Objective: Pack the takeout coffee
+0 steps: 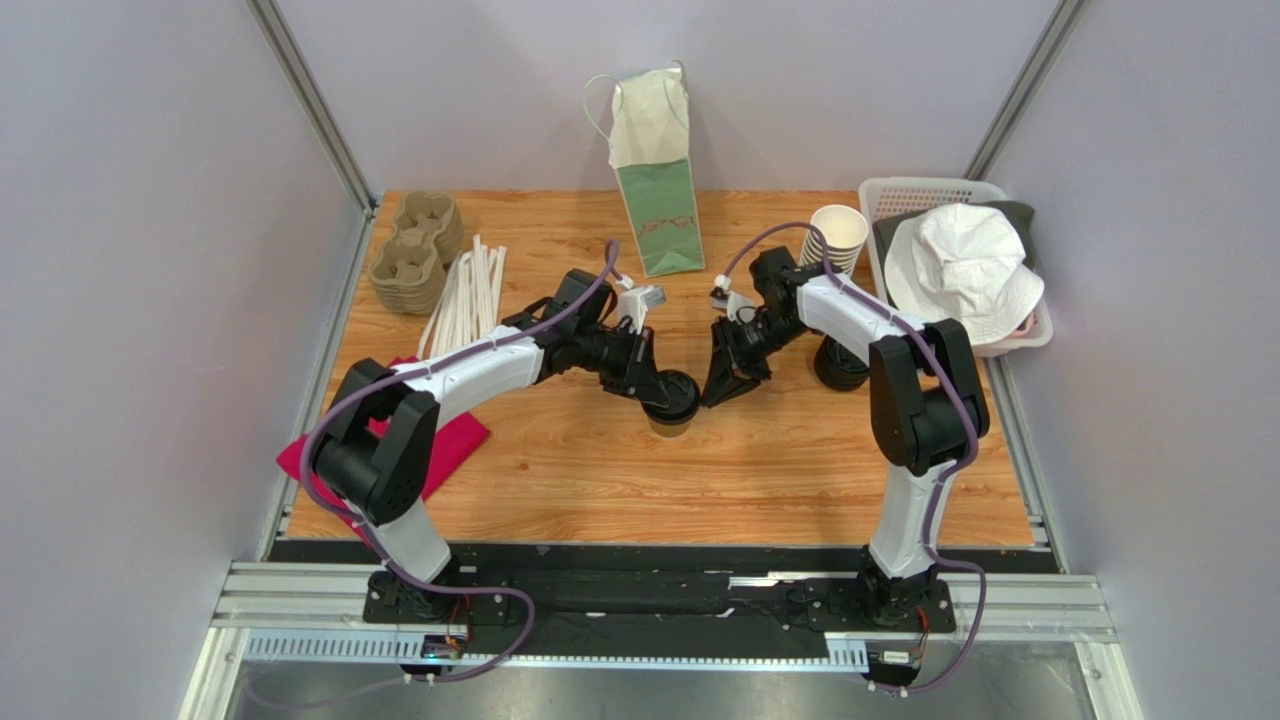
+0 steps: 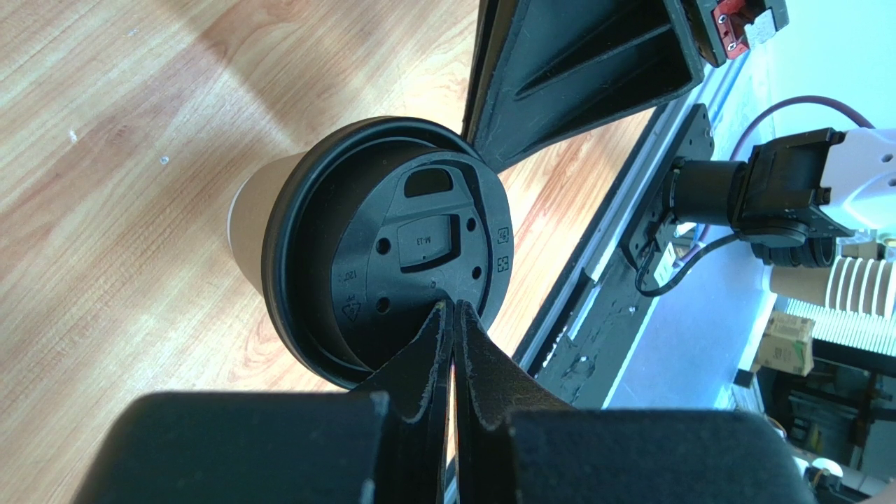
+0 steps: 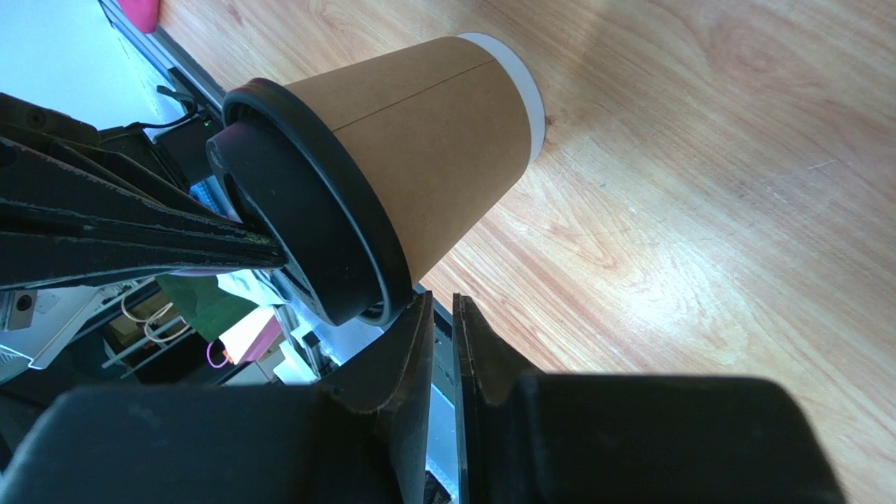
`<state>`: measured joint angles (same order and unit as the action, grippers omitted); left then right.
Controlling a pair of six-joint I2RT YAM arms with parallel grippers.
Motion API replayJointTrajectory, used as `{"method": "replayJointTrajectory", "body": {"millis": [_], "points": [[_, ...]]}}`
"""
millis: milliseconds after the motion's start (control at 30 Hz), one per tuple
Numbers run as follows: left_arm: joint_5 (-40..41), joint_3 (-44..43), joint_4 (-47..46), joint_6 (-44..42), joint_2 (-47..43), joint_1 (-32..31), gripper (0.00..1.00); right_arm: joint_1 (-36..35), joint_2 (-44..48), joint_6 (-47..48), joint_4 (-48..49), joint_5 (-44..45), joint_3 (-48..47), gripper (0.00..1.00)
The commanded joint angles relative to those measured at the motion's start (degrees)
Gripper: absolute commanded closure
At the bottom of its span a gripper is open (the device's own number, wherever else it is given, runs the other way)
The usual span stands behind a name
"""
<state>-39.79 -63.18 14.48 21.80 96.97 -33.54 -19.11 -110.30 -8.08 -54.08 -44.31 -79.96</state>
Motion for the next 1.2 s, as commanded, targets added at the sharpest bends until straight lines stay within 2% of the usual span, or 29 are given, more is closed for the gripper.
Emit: {"method": "replayJointTrajectory", "body": {"millis": [0,267,1167], "points": [[7.89,1.74,3.36,-2.64,2.26,0.14,0.94,-0.31,4.12,0.69,0.30,-3.94,0.42,0.83],[7.80,1.74,3.19,-2.64,2.44,0.14,0.94,-0.31,7.56,0.61,-0.41,-4.55,0.25,0.81],[7.80,1.83,3.10,-2.47,2.61,0.14,0.94,-1.19,-2.81,-1.33,3.72,-0.16,-0.90,0.83]]}}
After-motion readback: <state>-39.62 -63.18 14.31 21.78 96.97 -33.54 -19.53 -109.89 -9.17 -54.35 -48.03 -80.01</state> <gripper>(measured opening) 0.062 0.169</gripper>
